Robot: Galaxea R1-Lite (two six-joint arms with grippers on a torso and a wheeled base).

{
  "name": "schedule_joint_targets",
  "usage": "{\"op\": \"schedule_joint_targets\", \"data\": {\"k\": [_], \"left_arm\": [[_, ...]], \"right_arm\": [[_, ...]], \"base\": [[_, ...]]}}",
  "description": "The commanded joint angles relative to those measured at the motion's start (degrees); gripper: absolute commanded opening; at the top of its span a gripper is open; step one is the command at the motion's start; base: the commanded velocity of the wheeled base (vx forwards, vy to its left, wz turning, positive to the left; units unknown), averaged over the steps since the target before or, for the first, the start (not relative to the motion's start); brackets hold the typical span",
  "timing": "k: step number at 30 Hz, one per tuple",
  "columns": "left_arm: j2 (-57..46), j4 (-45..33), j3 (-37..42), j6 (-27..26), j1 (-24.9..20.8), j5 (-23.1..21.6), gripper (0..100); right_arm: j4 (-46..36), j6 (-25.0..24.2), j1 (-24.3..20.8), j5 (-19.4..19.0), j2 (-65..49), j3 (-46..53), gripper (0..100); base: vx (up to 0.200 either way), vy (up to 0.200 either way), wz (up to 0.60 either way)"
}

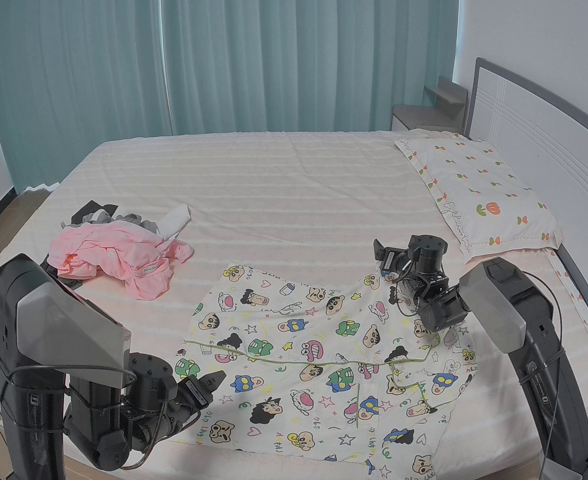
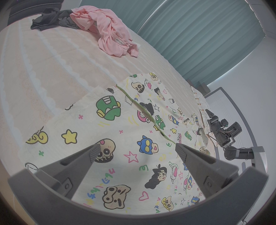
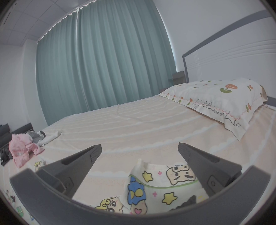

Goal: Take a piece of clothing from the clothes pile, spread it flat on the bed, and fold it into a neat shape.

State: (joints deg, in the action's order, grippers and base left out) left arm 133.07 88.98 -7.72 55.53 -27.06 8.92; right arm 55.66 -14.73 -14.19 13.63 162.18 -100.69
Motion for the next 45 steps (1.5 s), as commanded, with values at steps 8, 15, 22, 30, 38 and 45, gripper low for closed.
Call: {"op": "schedule_joint_targets", "data": {"k": [8,15,22,30,38,45], "left_arm": [[-0.09,0.93,0.07,0.11,-0.1,0.04,100],[-0.01,0.93,-0.02,0.11,-0.18,-0.05,100],[-0.01,0.93,-0.02,0.11,-0.27,-0.22,100],[0.08,0.93,-0.02,0.11,-0.27,-0.22,100],[0.17,0.93,-0.02,0.11,-0.27,-0.22,100],[0.17,0.93,-0.11,0.11,-0.27,-0.22,100]], "right_arm": [[-8.11,-9.18,5.93,-7.13,-8.9,9.02,100],[-16.73,-13.49,7.95,-10.9,-7.76,5.6,100],[-19.63,-13.57,9.36,-11.7,-5.65,3.05,100],[-22.0,-13.49,8.92,-12.57,-3.28,1.2,100],[-26.83,-13.57,8.56,-13.01,0.06,-3.9,0],[-24.9,-14.63,8.92,-11.78,-0.2,-5.13,0]], "base": [[0.0,0.0,0.0],[0.0,0.0,0.0],[0.0,0.0,0.0],[0.0,0.0,0.0],[0.0,0.0,0.0],[0.0,0.0,0.0]]}}
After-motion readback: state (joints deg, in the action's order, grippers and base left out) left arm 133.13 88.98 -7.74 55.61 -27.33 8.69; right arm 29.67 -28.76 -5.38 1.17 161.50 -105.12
